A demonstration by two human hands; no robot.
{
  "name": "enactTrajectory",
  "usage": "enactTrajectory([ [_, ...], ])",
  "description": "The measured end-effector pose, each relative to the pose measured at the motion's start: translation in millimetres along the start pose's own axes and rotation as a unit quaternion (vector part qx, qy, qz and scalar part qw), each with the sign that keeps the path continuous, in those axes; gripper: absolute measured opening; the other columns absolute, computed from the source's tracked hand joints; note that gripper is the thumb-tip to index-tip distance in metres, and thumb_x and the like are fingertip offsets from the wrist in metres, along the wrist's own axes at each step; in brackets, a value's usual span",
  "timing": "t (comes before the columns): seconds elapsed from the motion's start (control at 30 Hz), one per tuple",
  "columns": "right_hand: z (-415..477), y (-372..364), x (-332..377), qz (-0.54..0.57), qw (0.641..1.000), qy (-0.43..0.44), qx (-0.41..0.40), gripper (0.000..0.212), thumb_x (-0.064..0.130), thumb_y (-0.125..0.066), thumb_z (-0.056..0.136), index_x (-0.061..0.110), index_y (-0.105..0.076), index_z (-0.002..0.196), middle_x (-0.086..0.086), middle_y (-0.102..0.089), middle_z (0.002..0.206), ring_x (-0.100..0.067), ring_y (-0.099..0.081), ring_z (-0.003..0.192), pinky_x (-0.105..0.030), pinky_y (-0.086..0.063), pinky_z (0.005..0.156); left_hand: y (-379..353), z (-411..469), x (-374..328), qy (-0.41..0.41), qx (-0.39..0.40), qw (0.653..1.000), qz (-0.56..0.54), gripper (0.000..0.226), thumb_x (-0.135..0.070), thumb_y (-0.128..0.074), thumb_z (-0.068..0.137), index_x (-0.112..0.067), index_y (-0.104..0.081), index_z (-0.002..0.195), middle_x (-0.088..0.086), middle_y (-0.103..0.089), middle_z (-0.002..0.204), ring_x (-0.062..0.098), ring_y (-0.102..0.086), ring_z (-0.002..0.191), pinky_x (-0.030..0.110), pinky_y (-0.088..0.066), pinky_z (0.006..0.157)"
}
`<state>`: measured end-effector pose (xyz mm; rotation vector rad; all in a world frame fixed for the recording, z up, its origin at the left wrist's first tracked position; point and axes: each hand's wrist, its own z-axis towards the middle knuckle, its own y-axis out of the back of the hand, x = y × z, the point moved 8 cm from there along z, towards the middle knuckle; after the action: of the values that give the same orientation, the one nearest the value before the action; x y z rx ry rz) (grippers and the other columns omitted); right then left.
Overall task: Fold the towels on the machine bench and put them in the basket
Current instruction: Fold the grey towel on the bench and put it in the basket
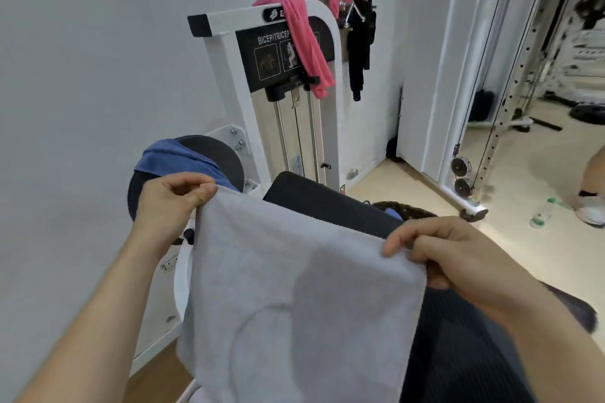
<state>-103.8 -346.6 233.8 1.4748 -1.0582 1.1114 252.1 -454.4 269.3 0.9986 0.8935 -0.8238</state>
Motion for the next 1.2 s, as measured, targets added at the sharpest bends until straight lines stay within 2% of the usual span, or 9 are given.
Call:
enactTrajectory([
  [0.13,12.4,34.2,-48.5,-0.149,0.979,-0.066,-0.125,0.039,0.004,-0.05,0.084,0.026,-0.077,0.066,0.003,-0.061,0.059,-0.005,-0.04,0.045,-0.019,-0.033,0.048,-80.4,20.9,23.6,-0.003,0.101,0.994,0.036,0.013,-0.009,-0.074,0.082,-0.022,-0.075,0.082,-0.003,-0.071,0.079,0.0,-0.061,0.066,0.014,-0.048,0.059],
  [0.2,22.3,42.6,-68.7,-0.219,0.955,-0.098,-0.173,0.037,0.007,-0.052,0.083,0.03,-0.074,0.063,0.01,-0.062,0.054,-0.004,-0.046,0.042,-0.021,-0.039,0.047,-123.8,32.3,47.6,0.001,0.15,0.987,0.055,0.015,-0.01,-0.076,0.08,-0.024,-0.075,0.078,-0.002,-0.072,0.078,0.006,-0.063,0.072,0.014,-0.046,0.067],
  [0.33,43.7,50.0,-94.6,-0.317,0.915,-0.143,-0.206,0.026,0.017,-0.056,0.08,0.034,-0.07,0.065,0.015,-0.068,0.069,-0.006,-0.062,0.066,-0.034,-0.056,0.066,-194.4,47.2,88.8,0.01,0.201,0.976,0.083,0.016,-0.014,-0.075,0.083,-0.029,-0.073,0.076,-0.008,-0.07,0.079,0.001,-0.061,0.073,0.013,-0.042,0.067],
  [0.5,55.4,66.4,-109.2,-0.283,0.922,-0.144,-0.22,0.022,0.023,-0.054,0.075,0.013,-0.073,0.069,-0.004,-0.07,0.072,-0.019,-0.061,0.065,-0.036,-0.051,0.063,-236.3,63.1,100.0,0.004,0.185,0.979,0.086,0.011,-0.014,-0.071,0.085,-0.025,-0.074,0.086,-0.013,-0.069,0.085,0.001,-0.062,0.083,0.012,-0.041,0.071],
  [0.63,57.4,80.6,-112.5,-0.219,0.936,-0.141,-0.239,0.033,0.033,-0.043,0.068,0.021,-0.073,0.063,0.005,-0.068,0.076,-0.013,-0.059,0.075,-0.036,-0.049,0.073,-250.4,71.4,90.4,-0.02,0.17,0.981,0.091,0.01,-0.014,-0.071,0.086,-0.022,-0.076,0.09,-0.012,-0.07,0.085,0.0,-0.061,0.083,0.012,-0.041,0.073],
  [0.7,59.7,80.5,-110.1,-0.271,0.927,-0.121,-0.231,0.029,0.034,-0.048,0.072,0.017,-0.07,0.065,0.002,-0.065,0.071,-0.018,-0.058,0.071,-0.038,-0.049,0.068,-256.1,77.4,85.2,-0.033,0.163,0.981,0.098,0.01,-0.015,-0.071,0.086,-0.022,-0.076,0.089,-0.013,-0.07,0.085,0.0,-0.062,0.082,0.015,-0.044,0.077],
  [0.8,67.5,79.9,-108.7,-0.359,0.904,-0.075,-0.221,0.017,0.019,-0.06,0.081,0.028,-0.071,0.07,0.007,-0.06,0.075,-0.014,-0.057,0.07,-0.032,-0.047,0.065,-263.5,86.2,80.7,-0.036,0.151,0.982,0.109,0.008,-0.017,-0.072,0.084,-0.022,-0.077,0.088,-0.013,-0.07,0.083,0.001,-0.061,0.081,0.021,-0.046,0.082],
  [1.0,78.4,91.1,-117.3,-0.364,0.899,-0.037,-0.241,0.016,0.015,-0.062,0.089,0.026,-0.074,0.091,0.006,-0.059,0.091,-0.02,-0.057,0.086,-0.033,-0.045,0.075,-267.3,88.1,91.2,-0.012,0.132,0.985,0.112,0.01,-0.019,-0.071,0.086,-0.022,-0.077,0.093,-0.01,-0.071,0.09,0.005,-0.062,0.089,0.025,-0.046,0.088],
  [1.2,84.3,93.5,-118.3,-0.386,0.878,-0.017,-0.283,0.021,0.009,-0.058,0.09,0.021,-0.074,0.097,0.006,-0.061,0.097,-0.017,-0.056,0.088,-0.027,-0.034,0.07,-271.4,93.3,91.2,-0.016,0.113,0.986,0.119,0.014,-0.018,-0.069,0.088,-0.017,-0.077,0.099,-0.004,-0.073,0.095,0.009,-0.061,0.091,0.029,-0.046,0.094],
])
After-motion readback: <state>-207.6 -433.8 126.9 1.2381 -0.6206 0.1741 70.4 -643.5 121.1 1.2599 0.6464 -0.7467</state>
